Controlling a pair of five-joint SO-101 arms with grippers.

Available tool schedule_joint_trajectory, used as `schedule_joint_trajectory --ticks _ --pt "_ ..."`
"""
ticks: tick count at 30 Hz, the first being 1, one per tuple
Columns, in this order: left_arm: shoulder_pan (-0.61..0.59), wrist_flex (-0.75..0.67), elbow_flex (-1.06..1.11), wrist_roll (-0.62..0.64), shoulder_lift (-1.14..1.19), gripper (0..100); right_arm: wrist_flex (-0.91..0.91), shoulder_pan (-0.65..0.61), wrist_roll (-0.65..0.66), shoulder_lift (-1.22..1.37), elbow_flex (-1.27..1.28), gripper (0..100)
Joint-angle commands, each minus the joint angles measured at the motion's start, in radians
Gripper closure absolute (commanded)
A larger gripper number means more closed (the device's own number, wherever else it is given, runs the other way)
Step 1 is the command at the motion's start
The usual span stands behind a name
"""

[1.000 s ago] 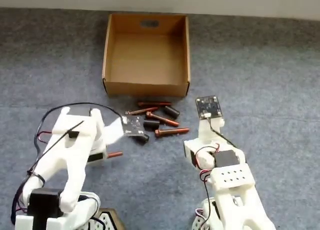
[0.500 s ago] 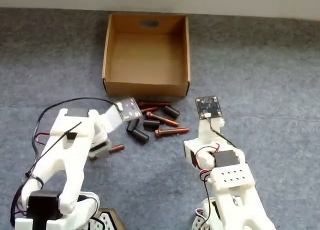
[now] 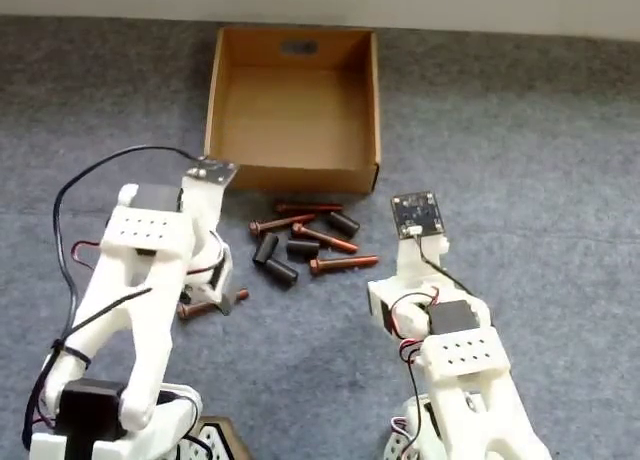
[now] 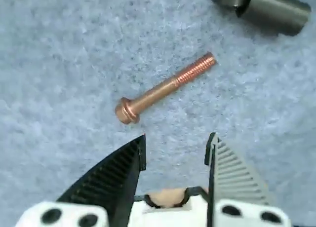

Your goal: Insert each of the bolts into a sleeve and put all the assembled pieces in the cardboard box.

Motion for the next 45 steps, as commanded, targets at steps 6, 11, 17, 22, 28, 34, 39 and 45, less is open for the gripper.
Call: schedule_joint_trajectory --ticks 6,11,17,22,28,34,39,45 --pt "0.008 -0.396 0.237 0.362 -0.021 79 -0.018 0.01 -0.003 -0.021 -0.005 99.3" --pt "-0.004 -0.557 0.312 0.417 -0.019 79 -0.018 0.01 -0.002 -0.021 -0.005 99.3" --pt "-0.096 -0.66 0.28 0.454 -0.019 79 -0.018 0.01 -0.002 -0.021 -0.005 99.3" --pt "-0.097 -0.657 0.255 0.456 -0.018 79 -0.018 0.01 -0.002 -0.021 -0.005 99.3" --pt "-0.087 -0.371 0.13 0.41 -0.03 79 -0.018 0.01 -0.002 -0.021 -0.005 99.3" --pt "-0.035 -0.109 0.028 0.244 -0.022 80 -0.018 0.01 -0.002 -0.021 -0.005 99.3" --pt "-0.033 -0.104 0.11 0.186 -0.021 80 -0.018 0.01 -0.002 -0.021 -0.005 99.3" --pt "-0.041 -0.341 0.283 0.184 -0.021 80 -0.018 0.01 -0.002 -0.021 -0.005 99.3"
